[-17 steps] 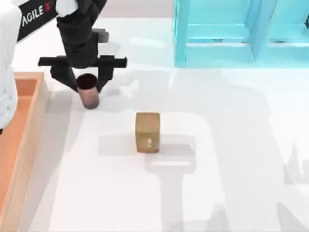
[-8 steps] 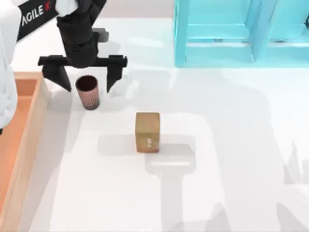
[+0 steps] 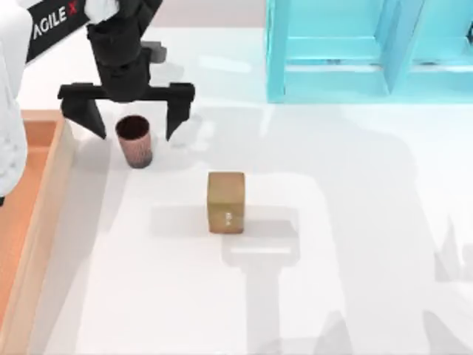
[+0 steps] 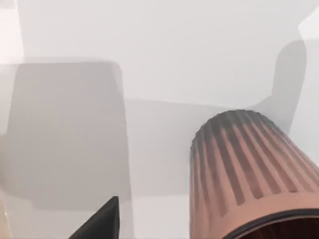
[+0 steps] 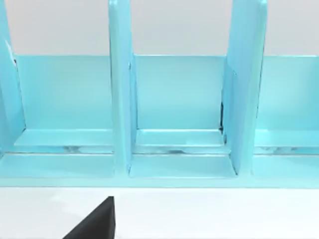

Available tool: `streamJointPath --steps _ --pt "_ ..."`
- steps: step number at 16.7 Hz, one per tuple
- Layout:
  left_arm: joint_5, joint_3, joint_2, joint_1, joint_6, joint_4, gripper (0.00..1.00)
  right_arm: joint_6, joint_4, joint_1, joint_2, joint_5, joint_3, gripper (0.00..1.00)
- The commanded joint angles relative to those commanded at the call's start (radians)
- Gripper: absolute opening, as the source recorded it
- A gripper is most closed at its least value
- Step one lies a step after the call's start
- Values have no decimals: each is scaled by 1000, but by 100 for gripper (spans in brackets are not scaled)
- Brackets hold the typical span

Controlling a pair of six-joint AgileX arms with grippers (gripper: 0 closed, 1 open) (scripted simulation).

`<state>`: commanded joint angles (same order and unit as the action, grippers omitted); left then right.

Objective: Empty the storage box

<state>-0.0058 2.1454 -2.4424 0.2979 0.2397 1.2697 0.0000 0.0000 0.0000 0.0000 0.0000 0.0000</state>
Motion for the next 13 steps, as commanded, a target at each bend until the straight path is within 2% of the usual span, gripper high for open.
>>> streamJointPath --steps 4,13 --pt "-8 151 -35 2 4 105 100 0 0 0 0 0 0 100" --pt "4 681 -170 7 -1 500 100 0 0 0 0 0 0 100"
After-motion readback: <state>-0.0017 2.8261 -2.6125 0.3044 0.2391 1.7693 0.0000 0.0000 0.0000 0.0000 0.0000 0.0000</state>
